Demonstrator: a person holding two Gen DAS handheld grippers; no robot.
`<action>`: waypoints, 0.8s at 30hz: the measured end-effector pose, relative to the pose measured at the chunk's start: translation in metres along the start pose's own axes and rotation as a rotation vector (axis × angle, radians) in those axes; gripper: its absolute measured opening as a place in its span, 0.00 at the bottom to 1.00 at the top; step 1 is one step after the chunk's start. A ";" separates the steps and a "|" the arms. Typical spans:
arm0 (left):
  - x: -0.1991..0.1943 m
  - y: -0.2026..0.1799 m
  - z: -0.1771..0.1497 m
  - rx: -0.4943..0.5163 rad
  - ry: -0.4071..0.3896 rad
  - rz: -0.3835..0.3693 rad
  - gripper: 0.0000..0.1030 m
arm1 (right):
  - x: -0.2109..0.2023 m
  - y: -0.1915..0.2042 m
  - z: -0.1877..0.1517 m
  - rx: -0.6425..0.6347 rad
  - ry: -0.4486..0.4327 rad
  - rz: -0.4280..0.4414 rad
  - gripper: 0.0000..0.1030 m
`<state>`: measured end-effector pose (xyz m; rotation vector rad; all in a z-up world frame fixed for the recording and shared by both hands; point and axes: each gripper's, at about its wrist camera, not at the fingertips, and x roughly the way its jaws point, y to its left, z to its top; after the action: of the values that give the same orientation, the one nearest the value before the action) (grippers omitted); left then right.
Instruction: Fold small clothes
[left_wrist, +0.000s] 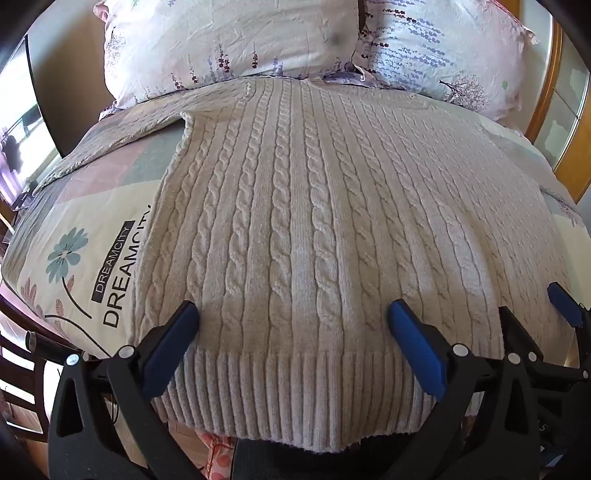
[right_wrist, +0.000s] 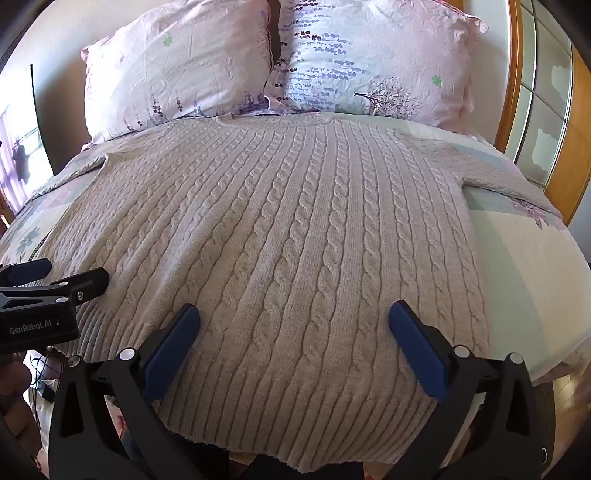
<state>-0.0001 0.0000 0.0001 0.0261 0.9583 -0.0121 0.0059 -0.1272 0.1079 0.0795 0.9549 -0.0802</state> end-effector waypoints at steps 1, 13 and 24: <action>0.000 0.000 0.000 0.000 0.000 0.000 0.98 | 0.000 0.000 0.000 -0.001 -0.001 0.000 0.99; 0.000 0.000 0.000 0.000 -0.004 -0.001 0.98 | 0.000 0.000 0.000 -0.001 0.001 -0.001 0.99; 0.000 0.000 0.000 0.000 -0.008 0.000 0.98 | 0.000 0.000 0.000 -0.001 0.001 -0.001 0.99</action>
<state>-0.0002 0.0000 0.0004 0.0259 0.9502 -0.0123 0.0059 -0.1272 0.1078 0.0777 0.9556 -0.0805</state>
